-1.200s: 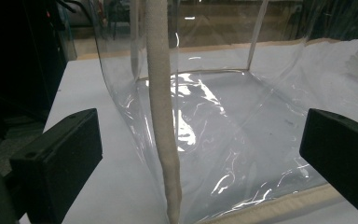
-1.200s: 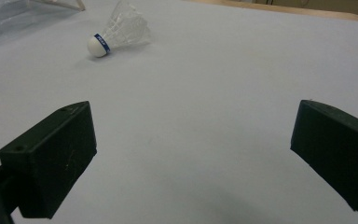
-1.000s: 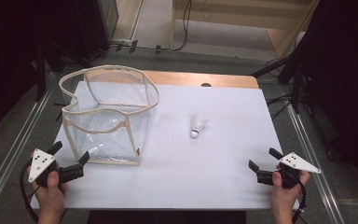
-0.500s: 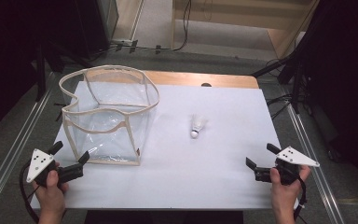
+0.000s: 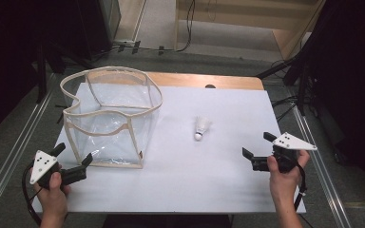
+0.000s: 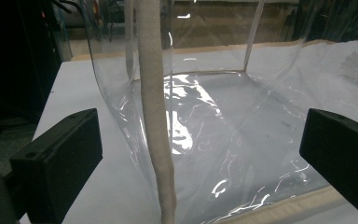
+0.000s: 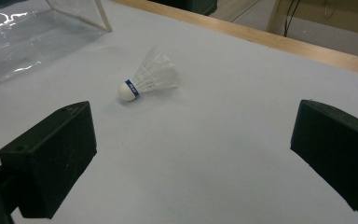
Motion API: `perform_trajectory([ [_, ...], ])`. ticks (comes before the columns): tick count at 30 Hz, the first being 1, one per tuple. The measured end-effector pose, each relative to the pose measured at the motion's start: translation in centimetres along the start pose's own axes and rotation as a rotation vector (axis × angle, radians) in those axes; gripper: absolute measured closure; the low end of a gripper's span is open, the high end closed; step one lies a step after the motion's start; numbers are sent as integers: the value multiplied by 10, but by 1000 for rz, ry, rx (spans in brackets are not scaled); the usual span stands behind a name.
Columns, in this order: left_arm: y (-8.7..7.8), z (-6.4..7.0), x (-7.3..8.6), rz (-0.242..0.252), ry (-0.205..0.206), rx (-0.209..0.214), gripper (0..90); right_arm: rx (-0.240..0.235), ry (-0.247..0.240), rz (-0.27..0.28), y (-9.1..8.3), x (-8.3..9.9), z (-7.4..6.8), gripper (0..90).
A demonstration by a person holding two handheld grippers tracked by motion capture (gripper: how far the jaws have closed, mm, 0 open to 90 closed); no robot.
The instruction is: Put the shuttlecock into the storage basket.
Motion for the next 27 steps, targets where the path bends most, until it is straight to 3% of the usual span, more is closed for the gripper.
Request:
perform_trajectory([
  [6, 0, 1, 0, 4, 4, 9, 0, -17, -4, -26, 10, -5, -3, 0],
  [10, 0, 0, -1, 16, -18, 11, 0, -35, -4, -49, 20, -6, -8, 0],
  [14, 0, 1, 0, 4, 1, 12, 0, -40, -10, -65, 28, -8, -10, 0],
  [22, -1, 4, 0, 9, 18, 17, 0, -65, -21, -112, 53, -14, -18, 0],
  [27, -3, 3, -2, 20, 0, 28, 0, -94, -11, -150, 75, -17, -24, 0],
])
Point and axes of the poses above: each handheld gripper's, and its own axes: y roughly forward along the jaws, x roughly out of its underside, z roughly to its right, the point moved 10 cm from there along y, roughly forward along the jaws, and after that the axes turned 7 degrees about z, right-handed, at the moved point
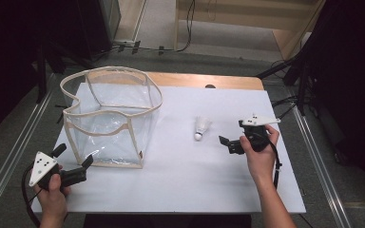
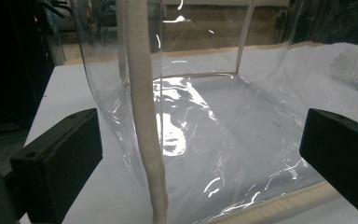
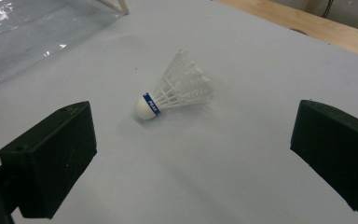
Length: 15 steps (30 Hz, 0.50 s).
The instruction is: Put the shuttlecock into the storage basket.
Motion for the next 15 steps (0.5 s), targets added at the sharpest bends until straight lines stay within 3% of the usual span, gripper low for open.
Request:
perform_trajectory([
  [5, 0, 2, 0, -2, 4, 8, 0, -24, 1, -26, 11, -2, -2, 0],
  [6, -1, 2, 0, -4, 9, 9, 0, -3, -3, -29, 14, -3, 0, 147],
  [9, -1, 2, 0, 5, 4, 15, 0, 1, -7, -29, 17, -3, 1, 176],
  [10, -1, 2, -1, 8, 2, 15, 0, 20, -9, -42, 21, -2, 3, 294],
  [13, -2, 4, -1, 2, -2, 43, 0, 8, -15, -67, 25, 0, 3, 496],
  [15, -2, 4, 0, -2, 1, 35, 0, 37, -24, -95, 28, 3, 6, 610],
])
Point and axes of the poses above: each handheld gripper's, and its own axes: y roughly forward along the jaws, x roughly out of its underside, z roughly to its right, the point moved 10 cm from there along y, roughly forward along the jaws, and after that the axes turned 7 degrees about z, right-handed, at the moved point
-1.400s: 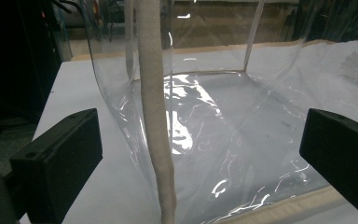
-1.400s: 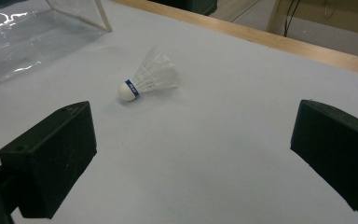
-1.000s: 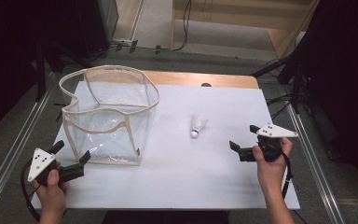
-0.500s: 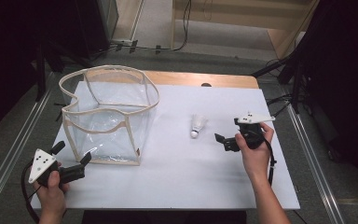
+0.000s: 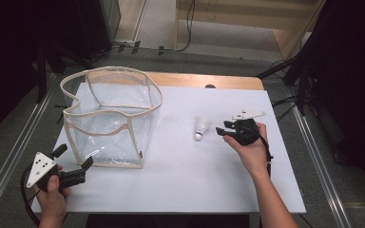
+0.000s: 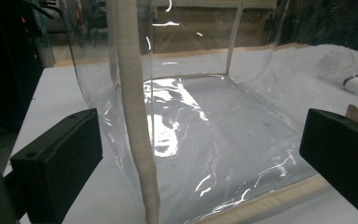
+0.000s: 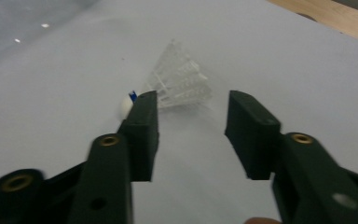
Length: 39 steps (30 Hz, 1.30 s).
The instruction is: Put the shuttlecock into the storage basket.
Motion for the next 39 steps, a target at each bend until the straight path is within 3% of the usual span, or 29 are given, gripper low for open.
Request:
perform_trajectory([
  [1, 0, 0, 0, -2, 0, 0, 0, 0, 0, 0, 0, 0, 0, 610],
  [4, 1, -1, 1, -16, -7, 6, 0, 1, -12, -48, 9, 4, 1, 747],
  [9, -1, -1, -1, -5, -21, 13, 0, -4, -11, -99, 23, 10, 1, 858],
  [11, 0, 0, 1, -26, -20, 10, 0, -6, -13, -124, 31, 14, 1, 870],
  [14, 6, 4, 6, -65, 12, -24, 37, -3, -12, -146, 39, 18, 1, 871],
  [17, 6, 9, 5, -53, 29, 10, 3, 4, 1, -157, 44, 20, 2, 871],
  [20, 8, 7, 8, -73, 44, -25, 9, 9, 20, -171, 52, 24, 3, 871],
  [25, 10, 7, 9, -82, 52, -39, 17, 18, 35, -184, 58, 24, 3, 873],
  [27, 9, 9, 8, -78, 49, -17, 16, 25, 37, -184, 59, 23, 3, 873],
  [39, 9, 11, 9, -73, 59, -4, 12, 9, 58, -193, 73, 14, -2, 873],
])
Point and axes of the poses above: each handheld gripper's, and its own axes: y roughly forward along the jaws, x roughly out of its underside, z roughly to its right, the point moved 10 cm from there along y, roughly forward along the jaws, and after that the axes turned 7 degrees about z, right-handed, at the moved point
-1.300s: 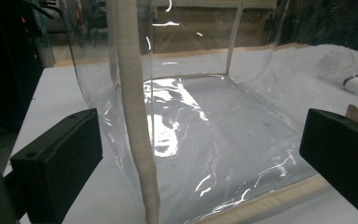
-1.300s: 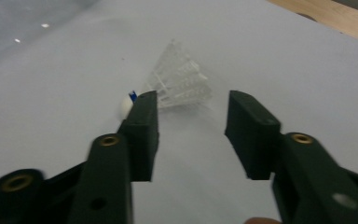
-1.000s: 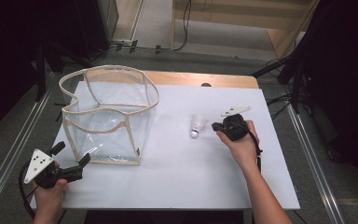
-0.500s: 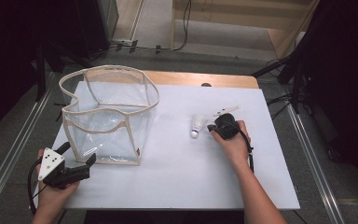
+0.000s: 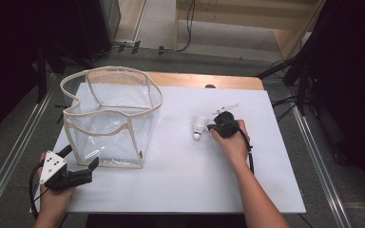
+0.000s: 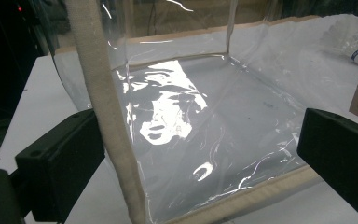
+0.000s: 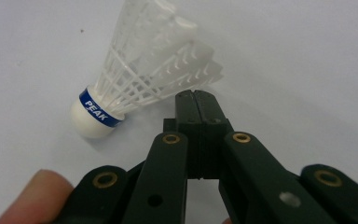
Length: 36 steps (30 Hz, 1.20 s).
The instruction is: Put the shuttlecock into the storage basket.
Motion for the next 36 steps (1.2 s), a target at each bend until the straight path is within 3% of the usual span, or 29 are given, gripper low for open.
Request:
perform_trajectory([
  [18, -1, 1, 1, 5, 18, -11, 10, -57, -67, 20, 17, -21, -35, 866],
  [27, -1, 1, 1, 6, 16, -5, 10, -69, -95, 28, 18, -24, -42, 839],
  [30, -1, 1, 1, 6, 14, -2, 10, -71, -97, 45, 11, -27, -41, 722],
  [32, -1, 1, 0, 9, 11, 0, 11, -95, -87, 59, 5, -30, -44, 594],
  [33, -1, 1, 0, 10, 10, 1, 11, -95, -87, 59, 5, -30, -44, 594],
  [34, -1, 1, 0, 11, 10, 1, 10, -129, -91, 55, 0, -30, -48, 449],
  [36, -1, 1, 0, 10, 10, 1, 10, -142, -91, 60, -4, -31, -52, 320],
])
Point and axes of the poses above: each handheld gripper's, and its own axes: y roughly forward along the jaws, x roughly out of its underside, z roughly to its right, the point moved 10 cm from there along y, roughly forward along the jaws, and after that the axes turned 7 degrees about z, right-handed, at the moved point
